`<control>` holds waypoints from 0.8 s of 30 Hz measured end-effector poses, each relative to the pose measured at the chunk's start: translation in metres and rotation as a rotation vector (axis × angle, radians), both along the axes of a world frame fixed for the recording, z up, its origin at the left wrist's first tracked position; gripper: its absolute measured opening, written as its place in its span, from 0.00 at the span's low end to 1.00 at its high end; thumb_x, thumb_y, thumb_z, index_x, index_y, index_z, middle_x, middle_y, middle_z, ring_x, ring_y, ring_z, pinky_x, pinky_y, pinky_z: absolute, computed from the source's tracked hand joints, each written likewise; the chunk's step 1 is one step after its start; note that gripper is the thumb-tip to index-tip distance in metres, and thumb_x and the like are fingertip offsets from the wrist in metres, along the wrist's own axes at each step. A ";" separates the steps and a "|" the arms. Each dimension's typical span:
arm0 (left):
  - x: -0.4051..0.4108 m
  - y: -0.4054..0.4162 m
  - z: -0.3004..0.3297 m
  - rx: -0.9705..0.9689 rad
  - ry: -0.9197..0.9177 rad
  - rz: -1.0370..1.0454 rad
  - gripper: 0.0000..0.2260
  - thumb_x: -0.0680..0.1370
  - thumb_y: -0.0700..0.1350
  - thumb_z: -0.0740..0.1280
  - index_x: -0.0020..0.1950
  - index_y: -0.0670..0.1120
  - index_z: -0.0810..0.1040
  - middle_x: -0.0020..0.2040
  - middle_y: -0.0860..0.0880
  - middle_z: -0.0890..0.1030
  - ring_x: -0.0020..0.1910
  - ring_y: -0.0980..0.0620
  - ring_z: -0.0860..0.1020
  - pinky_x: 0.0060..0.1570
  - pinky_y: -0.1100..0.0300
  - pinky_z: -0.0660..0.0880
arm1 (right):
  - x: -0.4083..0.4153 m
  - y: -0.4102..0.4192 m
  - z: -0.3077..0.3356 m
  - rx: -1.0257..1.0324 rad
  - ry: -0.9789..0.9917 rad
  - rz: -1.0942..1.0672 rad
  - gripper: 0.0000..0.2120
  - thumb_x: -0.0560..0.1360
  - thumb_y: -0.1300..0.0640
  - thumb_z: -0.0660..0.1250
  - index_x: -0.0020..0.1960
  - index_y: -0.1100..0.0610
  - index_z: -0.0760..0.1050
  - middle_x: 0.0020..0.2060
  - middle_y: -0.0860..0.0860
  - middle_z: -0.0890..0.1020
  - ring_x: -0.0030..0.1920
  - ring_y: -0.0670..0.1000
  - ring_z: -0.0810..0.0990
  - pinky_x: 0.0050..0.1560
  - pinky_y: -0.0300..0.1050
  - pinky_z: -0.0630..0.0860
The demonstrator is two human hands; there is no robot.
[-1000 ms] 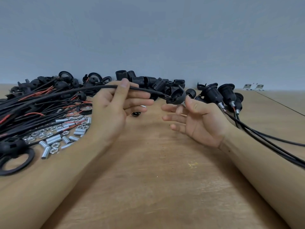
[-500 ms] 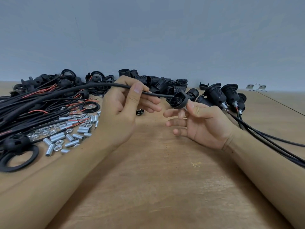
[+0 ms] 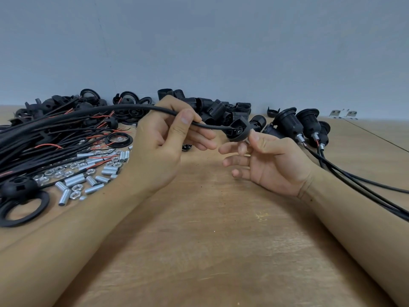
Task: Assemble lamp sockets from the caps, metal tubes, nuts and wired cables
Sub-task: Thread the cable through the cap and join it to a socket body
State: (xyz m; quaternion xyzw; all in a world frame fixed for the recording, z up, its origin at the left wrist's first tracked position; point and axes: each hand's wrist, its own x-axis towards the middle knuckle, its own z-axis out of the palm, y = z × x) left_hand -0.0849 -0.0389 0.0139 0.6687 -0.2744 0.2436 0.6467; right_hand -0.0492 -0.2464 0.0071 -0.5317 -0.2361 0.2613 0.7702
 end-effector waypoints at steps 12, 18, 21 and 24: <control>0.000 0.003 0.004 -0.121 0.021 0.043 0.09 0.82 0.41 0.56 0.46 0.41 0.71 0.35 0.45 0.84 0.32 0.45 0.83 0.38 0.46 0.79 | -0.001 0.001 0.000 -0.021 -0.020 0.007 0.11 0.72 0.52 0.66 0.38 0.58 0.81 0.51 0.57 0.83 0.47 0.54 0.82 0.44 0.45 0.80; -0.001 0.001 0.001 0.009 -0.033 0.064 0.08 0.83 0.39 0.56 0.47 0.41 0.72 0.36 0.45 0.83 0.33 0.45 0.84 0.36 0.50 0.80 | 0.001 -0.001 0.000 -0.009 -0.009 -0.016 0.12 0.73 0.51 0.65 0.37 0.58 0.80 0.51 0.56 0.83 0.47 0.54 0.82 0.44 0.45 0.79; 0.001 0.003 0.000 0.017 -0.020 0.098 0.09 0.84 0.38 0.56 0.46 0.42 0.72 0.36 0.47 0.83 0.33 0.47 0.84 0.36 0.51 0.81 | 0.000 -0.001 0.001 -0.018 -0.009 -0.011 0.12 0.73 0.51 0.65 0.37 0.57 0.80 0.50 0.56 0.83 0.47 0.53 0.82 0.44 0.45 0.79; 0.001 0.003 -0.001 0.047 -0.021 0.093 0.09 0.84 0.38 0.56 0.46 0.42 0.72 0.36 0.45 0.83 0.33 0.48 0.84 0.36 0.52 0.81 | -0.001 0.001 0.001 -0.040 -0.021 -0.008 0.11 0.71 0.51 0.66 0.36 0.57 0.80 0.49 0.56 0.84 0.46 0.53 0.82 0.43 0.45 0.79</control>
